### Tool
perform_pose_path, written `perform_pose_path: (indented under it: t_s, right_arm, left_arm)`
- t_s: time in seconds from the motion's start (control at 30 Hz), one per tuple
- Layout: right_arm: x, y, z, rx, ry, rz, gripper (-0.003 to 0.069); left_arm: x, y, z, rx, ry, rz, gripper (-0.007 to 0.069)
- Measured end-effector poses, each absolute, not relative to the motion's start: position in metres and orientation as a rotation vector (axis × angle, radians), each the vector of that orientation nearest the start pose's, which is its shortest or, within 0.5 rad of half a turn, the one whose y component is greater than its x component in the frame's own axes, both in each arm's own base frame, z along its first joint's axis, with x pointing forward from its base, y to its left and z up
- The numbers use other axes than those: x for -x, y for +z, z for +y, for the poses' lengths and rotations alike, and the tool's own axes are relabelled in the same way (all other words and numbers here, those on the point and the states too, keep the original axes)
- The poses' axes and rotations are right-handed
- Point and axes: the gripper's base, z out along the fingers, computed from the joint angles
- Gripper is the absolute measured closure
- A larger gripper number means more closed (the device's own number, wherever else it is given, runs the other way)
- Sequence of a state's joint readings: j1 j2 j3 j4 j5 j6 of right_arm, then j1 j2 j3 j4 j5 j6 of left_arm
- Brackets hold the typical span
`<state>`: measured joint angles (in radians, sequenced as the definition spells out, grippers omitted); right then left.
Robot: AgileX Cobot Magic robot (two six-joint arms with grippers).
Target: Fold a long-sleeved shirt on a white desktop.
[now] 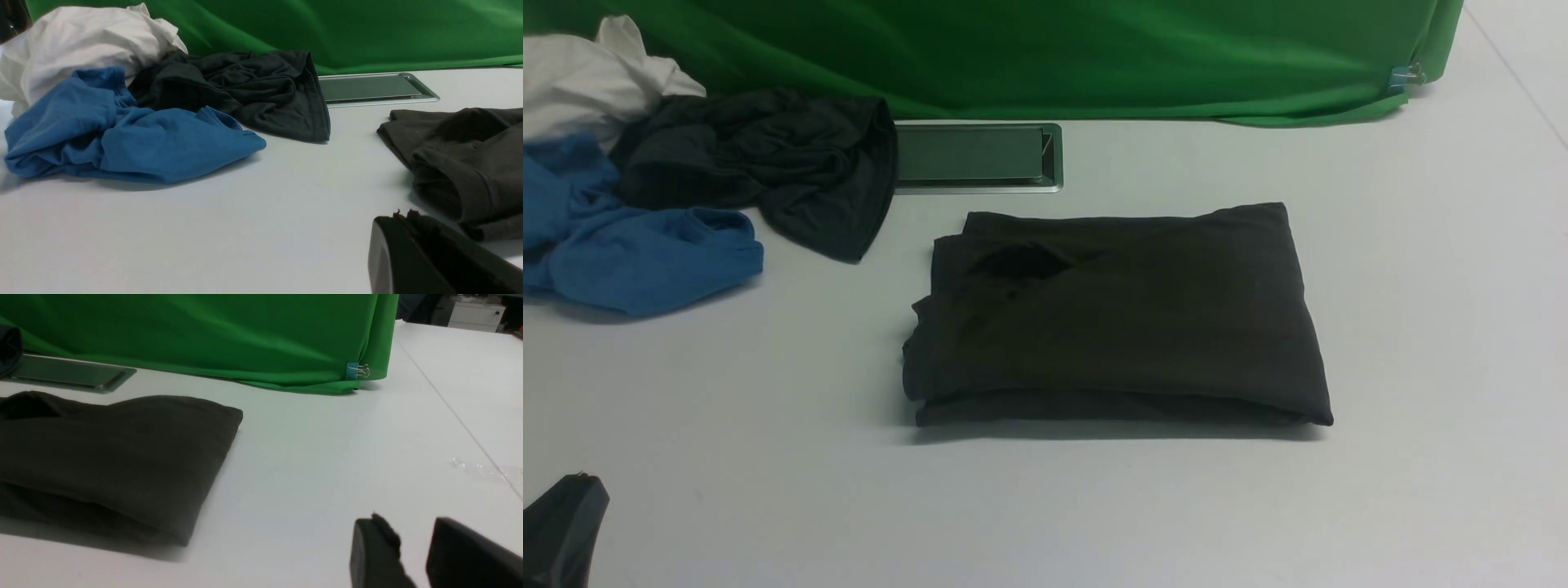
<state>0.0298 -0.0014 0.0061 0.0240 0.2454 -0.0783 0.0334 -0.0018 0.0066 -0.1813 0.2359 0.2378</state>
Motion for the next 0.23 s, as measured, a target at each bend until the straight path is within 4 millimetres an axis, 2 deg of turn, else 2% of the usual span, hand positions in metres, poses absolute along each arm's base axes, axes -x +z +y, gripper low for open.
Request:
perform_pose_path:
  t_s: [0.23]
  right_arm:
    - [-0.0554,0.1889,0.0022,0.078,-0.013,1.732,0.0423]
  left_arm:
    - [-0.0556,0.1900,-0.0020,-0.055,0.033,1.720,0.0606]
